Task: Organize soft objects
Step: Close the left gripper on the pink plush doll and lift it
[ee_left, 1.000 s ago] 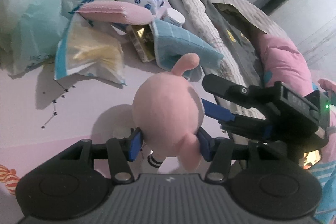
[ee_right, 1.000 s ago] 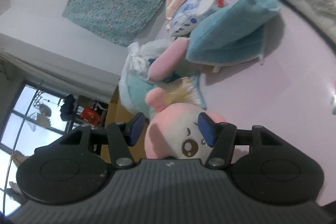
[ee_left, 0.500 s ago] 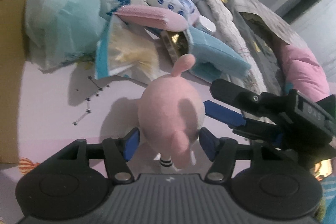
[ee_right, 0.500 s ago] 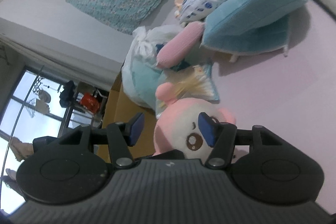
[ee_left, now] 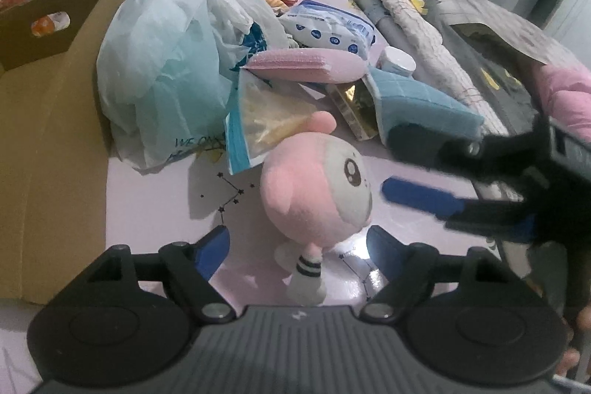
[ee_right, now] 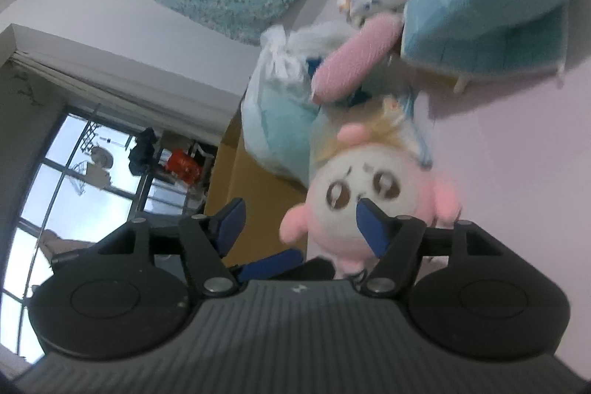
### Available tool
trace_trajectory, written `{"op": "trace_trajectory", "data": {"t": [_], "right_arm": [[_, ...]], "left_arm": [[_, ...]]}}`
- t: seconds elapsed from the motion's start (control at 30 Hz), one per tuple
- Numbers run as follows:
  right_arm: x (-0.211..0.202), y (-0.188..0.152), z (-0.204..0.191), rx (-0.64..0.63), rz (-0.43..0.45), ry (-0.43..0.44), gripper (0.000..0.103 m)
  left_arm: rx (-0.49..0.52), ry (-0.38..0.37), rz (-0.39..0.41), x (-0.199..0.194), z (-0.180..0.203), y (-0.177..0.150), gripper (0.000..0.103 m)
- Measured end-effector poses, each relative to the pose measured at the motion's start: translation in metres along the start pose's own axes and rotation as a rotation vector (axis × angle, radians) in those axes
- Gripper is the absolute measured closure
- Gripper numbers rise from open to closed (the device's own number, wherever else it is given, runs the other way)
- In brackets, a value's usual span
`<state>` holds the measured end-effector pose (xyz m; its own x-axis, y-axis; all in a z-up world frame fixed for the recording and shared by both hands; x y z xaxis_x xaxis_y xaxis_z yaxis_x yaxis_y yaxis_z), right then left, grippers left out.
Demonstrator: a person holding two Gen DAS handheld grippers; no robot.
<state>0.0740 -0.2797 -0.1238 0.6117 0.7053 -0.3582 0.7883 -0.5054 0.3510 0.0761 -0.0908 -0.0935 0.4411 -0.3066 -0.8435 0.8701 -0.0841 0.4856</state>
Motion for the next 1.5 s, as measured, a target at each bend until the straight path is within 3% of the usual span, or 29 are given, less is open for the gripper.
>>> {"op": "trace_trajectory", "data": {"t": [0.17,0.4,0.53,0.8,1.03,1.2,1.5], "right_arm": [[-0.004,0.015,0.017,-0.003,0.052,-0.083,0.035],[0.031,0.014,0.046,0.040,-0.028,-0.102,0.035],[0.039,0.010,0.041,0.027,-0.057,-0.092,0.038],[0.011,0.001,0.015,-0.003,-0.120,-0.118,0.038],[0.006,-0.011,0.023,0.018,-0.125,-0.151,0.038],[-0.005,-0.007,0.025,0.021,-0.080,-0.174,0.037],[0.003,-0.019,0.030,0.044,-0.128,-0.170,0.037]], "left_arm": [[0.014,-0.013,-0.013,0.006,0.002,0.002,0.025],[-0.019,-0.043,-0.085,0.026,0.002,0.006,0.040],[-0.019,-0.043,-0.099,0.028,0.003,0.005,0.041],[-0.003,-0.135,-0.156,0.016,0.006,-0.014,0.032],[0.011,-0.098,-0.141,0.012,0.004,-0.022,0.021],[0.047,-0.051,-0.072,-0.006,-0.003,-0.020,0.013],[0.104,-0.042,-0.052,-0.012,-0.003,-0.023,0.013]]}}
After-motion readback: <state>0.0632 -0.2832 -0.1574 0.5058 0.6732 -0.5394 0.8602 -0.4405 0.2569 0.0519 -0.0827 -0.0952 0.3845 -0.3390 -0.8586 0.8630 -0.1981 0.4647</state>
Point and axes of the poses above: each gripper's, at about its wrist camera, not at the fingertips, and x roughly the way its jaws point, z to its right, y to its top, the point moved 4 cm from there along x, roughly the way its jaws point, and after that the axes turned 4 degrees about -x, right-handed, at the moved point
